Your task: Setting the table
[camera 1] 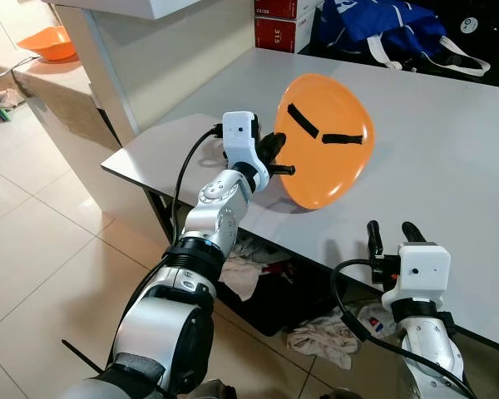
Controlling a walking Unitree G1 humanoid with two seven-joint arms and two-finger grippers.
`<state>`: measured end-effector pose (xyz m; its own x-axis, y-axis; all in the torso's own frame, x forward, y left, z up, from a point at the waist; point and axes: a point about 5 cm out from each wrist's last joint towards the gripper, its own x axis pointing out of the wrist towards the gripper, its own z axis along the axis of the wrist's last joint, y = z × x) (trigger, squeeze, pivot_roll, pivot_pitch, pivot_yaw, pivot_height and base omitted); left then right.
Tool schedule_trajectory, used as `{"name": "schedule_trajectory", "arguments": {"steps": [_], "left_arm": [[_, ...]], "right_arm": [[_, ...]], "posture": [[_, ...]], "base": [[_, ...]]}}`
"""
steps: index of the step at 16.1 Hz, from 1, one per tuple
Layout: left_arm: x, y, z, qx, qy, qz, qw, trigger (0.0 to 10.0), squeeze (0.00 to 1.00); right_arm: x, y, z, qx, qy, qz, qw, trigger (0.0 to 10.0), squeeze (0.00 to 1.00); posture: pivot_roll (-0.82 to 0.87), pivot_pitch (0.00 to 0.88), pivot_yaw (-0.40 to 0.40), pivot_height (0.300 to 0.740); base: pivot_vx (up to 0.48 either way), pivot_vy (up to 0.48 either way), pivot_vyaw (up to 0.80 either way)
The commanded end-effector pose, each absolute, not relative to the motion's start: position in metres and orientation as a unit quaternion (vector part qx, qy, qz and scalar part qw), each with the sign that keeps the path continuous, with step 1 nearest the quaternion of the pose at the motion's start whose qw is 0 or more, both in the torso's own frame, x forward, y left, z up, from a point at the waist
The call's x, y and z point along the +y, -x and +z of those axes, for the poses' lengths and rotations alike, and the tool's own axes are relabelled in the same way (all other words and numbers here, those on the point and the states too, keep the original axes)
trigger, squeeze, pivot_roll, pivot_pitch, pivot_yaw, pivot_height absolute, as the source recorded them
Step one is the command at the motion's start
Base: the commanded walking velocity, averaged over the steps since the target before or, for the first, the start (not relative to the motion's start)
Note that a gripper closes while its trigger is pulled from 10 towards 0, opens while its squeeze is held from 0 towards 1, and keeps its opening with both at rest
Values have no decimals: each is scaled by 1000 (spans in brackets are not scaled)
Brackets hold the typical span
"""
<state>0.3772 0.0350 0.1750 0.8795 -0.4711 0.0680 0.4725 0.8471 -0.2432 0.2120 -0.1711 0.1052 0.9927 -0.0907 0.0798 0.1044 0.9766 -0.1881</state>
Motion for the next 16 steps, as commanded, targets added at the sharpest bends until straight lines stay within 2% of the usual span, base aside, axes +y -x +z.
{"name": "schedule_trajectory", "arguments": {"steps": [1,2,5,8,11,16], "left_arm": [[27,-373,199,-88,59,-259,960,10000,0],[28,-371,215,-133,45,-267,954,10000,0],[40,-372,214,-125,57,-253,958,10000,0],[38,-364,217,-152,47,-262,952,10000,0],[43,-358,228,-199,-6,-273,941,10000,0],[62,-371,231,-191,-48,-268,943,10000,0]], "right_arm": [[-168,-212,108,-47,100,-49,993,10000,0],[-168,-212,108,-47,100,-49,993,10000,0],[-168,-212,108,-46,98,-51,993,10000,0],[-169,-212,107,-47,99,-50,993,10000,0],[-170,-214,107,-47,100,-50,993,10000,0],[-169,-216,107,-49,100,-48,993,10000,0]], "posture": [[-103,0,123,707],[-103,0,125,707],[-97,0,124,707],[-93,0,119,707],[-89,0,116,707],[-80,0,111,707]], "base": [[0,0,0],[0,0,0],[0,0,0],[0,0,0],[0,0,0],[0,0,0]]}}
